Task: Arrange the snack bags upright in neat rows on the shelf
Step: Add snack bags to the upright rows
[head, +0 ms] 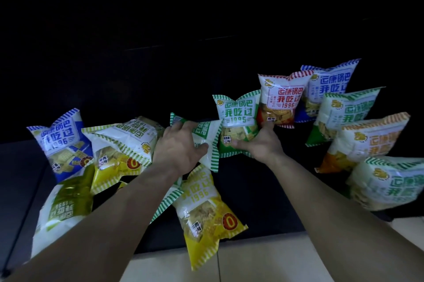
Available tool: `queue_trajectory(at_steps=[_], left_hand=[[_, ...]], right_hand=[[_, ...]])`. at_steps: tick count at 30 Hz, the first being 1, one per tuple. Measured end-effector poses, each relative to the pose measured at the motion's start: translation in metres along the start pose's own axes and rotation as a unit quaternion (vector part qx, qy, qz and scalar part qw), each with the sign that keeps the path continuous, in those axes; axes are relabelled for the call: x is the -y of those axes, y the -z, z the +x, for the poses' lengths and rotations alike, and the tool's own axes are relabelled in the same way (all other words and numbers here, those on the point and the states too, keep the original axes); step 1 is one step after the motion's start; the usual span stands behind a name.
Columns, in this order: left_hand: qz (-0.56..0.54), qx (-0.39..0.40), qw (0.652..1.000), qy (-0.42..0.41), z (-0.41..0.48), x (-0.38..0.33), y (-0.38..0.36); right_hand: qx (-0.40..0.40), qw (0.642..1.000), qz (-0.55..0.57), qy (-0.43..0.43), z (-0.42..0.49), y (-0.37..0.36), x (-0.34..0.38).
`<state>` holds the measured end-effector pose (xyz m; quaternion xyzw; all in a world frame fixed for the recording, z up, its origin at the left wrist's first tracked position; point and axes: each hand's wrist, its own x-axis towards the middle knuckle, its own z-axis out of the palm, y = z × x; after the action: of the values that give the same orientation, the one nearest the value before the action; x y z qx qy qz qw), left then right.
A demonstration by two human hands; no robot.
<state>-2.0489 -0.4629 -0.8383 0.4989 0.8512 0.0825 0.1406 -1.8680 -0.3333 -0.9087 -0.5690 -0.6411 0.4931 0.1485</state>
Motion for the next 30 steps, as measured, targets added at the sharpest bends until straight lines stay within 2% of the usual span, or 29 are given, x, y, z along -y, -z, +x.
queue_trajectory(at_steps=[4, 7, 11, 18, 23, 26, 30], left_hand=[[0.008, -0.01, 1.0, 0.01, -0.003, 0.004, 0.003], [0.001, -0.008, 1.0, 0.012, -0.006, 0.005, 0.007], [0.003, -0.008, 1.0, 0.0, -0.011, 0.0, 0.021], [-0.041, -0.014, 0.998, -0.047, -0.033, -0.033, 0.092], [-0.154, -0.007, 0.979, -0.133, -0.094, -0.072, 0.141], [-0.206, 0.005, 0.962, -0.18, -0.137, -0.091, 0.156], [-0.277, -0.035, 0.937, -0.212, -0.176, -0.102, 0.166]], right_hand=[[0.006, 1.0, -0.024, 0.011, -0.003, 0.002, 0.002], [-0.019, 0.999, -0.019, 0.047, -0.011, 0.014, 0.007], [-0.018, 0.993, -0.07, 0.091, -0.033, 0.04, 0.021], [0.015, 0.98, -0.133, 0.144, -0.112, 0.111, 0.067], [0.059, 0.981, -0.103, 0.151, -0.202, 0.164, 0.087], [0.069, 0.986, -0.044, 0.143, -0.248, 0.183, 0.08], [0.145, 0.982, 0.008, 0.121, -0.287, 0.201, 0.067]])
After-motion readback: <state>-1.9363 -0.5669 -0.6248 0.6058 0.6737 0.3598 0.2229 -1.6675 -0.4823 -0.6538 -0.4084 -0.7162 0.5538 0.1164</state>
